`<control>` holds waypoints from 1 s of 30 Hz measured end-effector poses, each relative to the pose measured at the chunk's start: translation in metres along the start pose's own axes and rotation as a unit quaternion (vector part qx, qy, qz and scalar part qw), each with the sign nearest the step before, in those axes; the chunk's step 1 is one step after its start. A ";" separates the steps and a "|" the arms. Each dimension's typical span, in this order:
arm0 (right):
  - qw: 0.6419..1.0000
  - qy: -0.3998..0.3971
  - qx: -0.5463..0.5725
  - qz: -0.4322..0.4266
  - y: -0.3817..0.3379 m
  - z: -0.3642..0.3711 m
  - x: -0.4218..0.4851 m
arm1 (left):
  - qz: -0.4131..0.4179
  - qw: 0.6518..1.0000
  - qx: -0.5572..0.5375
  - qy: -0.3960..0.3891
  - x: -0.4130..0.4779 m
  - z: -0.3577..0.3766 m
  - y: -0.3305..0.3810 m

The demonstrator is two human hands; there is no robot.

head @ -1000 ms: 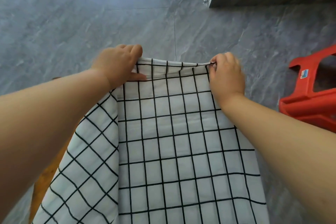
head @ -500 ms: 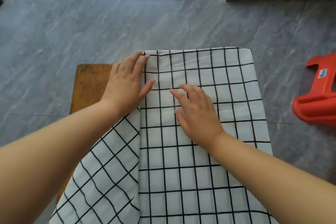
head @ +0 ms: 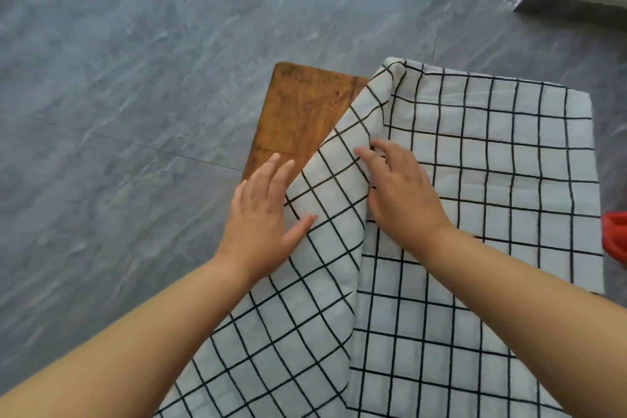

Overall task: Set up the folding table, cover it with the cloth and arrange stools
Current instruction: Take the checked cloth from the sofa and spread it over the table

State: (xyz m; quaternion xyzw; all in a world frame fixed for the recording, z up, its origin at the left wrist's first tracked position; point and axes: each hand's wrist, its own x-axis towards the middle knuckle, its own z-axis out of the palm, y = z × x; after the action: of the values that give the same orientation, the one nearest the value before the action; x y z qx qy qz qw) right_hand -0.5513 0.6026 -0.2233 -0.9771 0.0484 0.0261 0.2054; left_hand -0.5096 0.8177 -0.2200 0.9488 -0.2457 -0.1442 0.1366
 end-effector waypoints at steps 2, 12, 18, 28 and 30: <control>0.999 0.005 -0.023 -0.048 -0.019 0.008 0.003 | -0.017 1.000 0.001 -0.009 -0.023 0.001 -0.015; 0.964 -0.107 -0.105 -0.222 -0.057 0.026 0.008 | -0.089 0.994 -0.062 -0.021 -0.117 0.018 -0.059; 0.933 -0.168 -0.184 -0.258 -0.077 0.035 0.019 | -0.203 0.965 -0.162 -0.039 -0.128 0.019 -0.065; 0.926 -0.076 -0.195 -0.314 -0.075 0.037 0.030 | -0.191 0.975 -0.112 0.009 -0.139 0.014 -0.070; 0.929 -0.070 -0.183 -0.313 -0.073 0.034 0.029 | -0.186 0.976 -0.109 0.012 -0.139 0.015 -0.069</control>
State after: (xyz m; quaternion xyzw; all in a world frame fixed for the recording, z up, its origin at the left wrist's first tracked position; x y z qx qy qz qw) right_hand -0.5161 0.6804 -0.2272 -0.9590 -0.2800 0.0371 0.0233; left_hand -0.6019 0.9431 -0.2274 0.9590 -0.0461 -0.1813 0.2128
